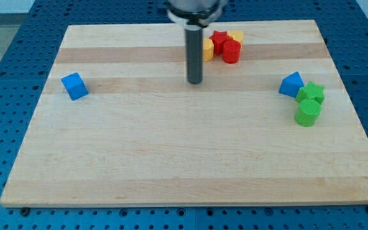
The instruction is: Separate the red circle from the red star
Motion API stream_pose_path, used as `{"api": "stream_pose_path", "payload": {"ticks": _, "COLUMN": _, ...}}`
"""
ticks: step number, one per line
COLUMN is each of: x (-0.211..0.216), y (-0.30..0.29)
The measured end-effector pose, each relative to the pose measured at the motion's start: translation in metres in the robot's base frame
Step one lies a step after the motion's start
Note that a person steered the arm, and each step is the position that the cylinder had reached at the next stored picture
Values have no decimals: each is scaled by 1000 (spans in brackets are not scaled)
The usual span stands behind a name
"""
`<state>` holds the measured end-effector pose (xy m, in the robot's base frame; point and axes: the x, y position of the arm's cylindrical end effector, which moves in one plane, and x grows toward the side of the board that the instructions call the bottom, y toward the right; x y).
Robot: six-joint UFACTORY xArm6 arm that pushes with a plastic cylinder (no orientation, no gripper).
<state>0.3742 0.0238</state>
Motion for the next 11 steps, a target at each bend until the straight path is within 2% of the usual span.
{"api": "stream_pose_path", "payload": {"ticks": 3, "x": -33, "y": 103}}
{"api": "stream_pose_path", "payload": {"ticks": 5, "x": -80, "y": 120}}
{"api": "stream_pose_path", "payload": {"ticks": 7, "x": -84, "y": 76}}
{"api": "stream_pose_path", "payload": {"ticks": 11, "x": -23, "y": -10}}
